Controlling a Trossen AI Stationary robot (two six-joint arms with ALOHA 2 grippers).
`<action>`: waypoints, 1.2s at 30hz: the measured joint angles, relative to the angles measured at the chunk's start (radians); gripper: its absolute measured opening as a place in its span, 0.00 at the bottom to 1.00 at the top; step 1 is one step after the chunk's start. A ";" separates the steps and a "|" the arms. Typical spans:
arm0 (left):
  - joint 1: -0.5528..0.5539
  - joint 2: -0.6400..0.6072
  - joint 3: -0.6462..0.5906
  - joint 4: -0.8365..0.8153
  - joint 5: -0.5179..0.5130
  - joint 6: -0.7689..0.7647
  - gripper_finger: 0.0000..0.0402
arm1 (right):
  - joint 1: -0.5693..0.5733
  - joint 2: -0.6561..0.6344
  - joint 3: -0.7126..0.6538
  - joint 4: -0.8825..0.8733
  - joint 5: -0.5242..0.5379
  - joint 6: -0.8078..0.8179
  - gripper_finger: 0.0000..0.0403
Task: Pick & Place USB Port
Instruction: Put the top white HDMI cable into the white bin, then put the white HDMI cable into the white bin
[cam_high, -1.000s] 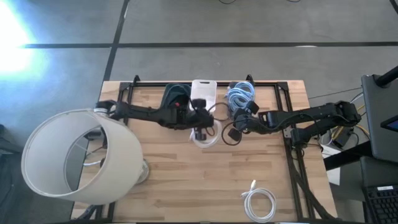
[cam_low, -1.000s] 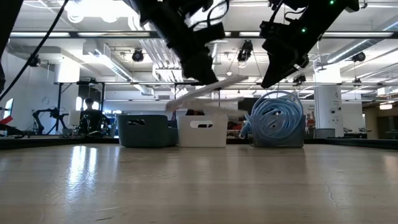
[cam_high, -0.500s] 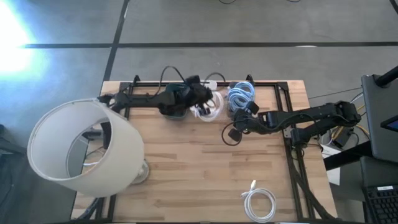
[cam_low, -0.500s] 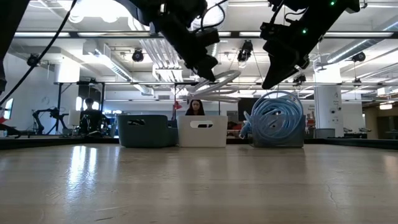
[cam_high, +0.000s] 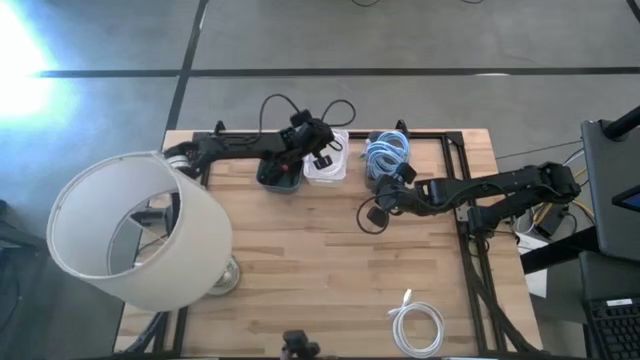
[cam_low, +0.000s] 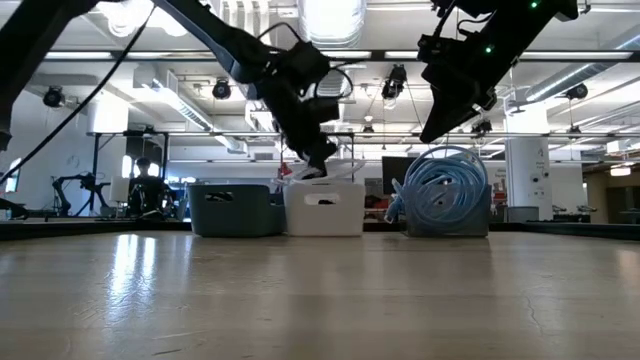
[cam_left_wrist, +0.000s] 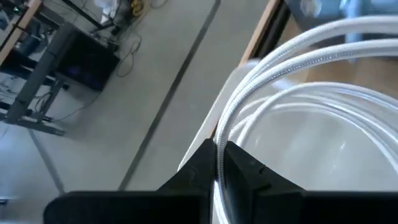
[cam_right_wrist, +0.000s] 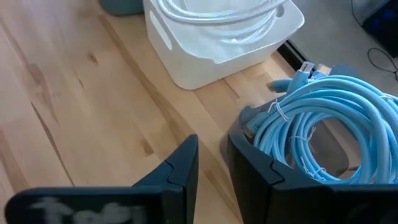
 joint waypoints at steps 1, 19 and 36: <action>0.004 0.011 0.000 0.001 -0.002 0.013 0.06 | 0.000 0.000 0.000 0.000 0.000 0.000 0.20; 0.009 0.107 0.002 -0.001 -0.128 0.129 0.36 | 0.000 0.000 0.000 0.005 0.001 0.000 0.19; -0.032 0.099 0.150 -0.315 -0.284 0.165 0.45 | 0.000 0.000 0.000 0.006 0.001 0.000 0.20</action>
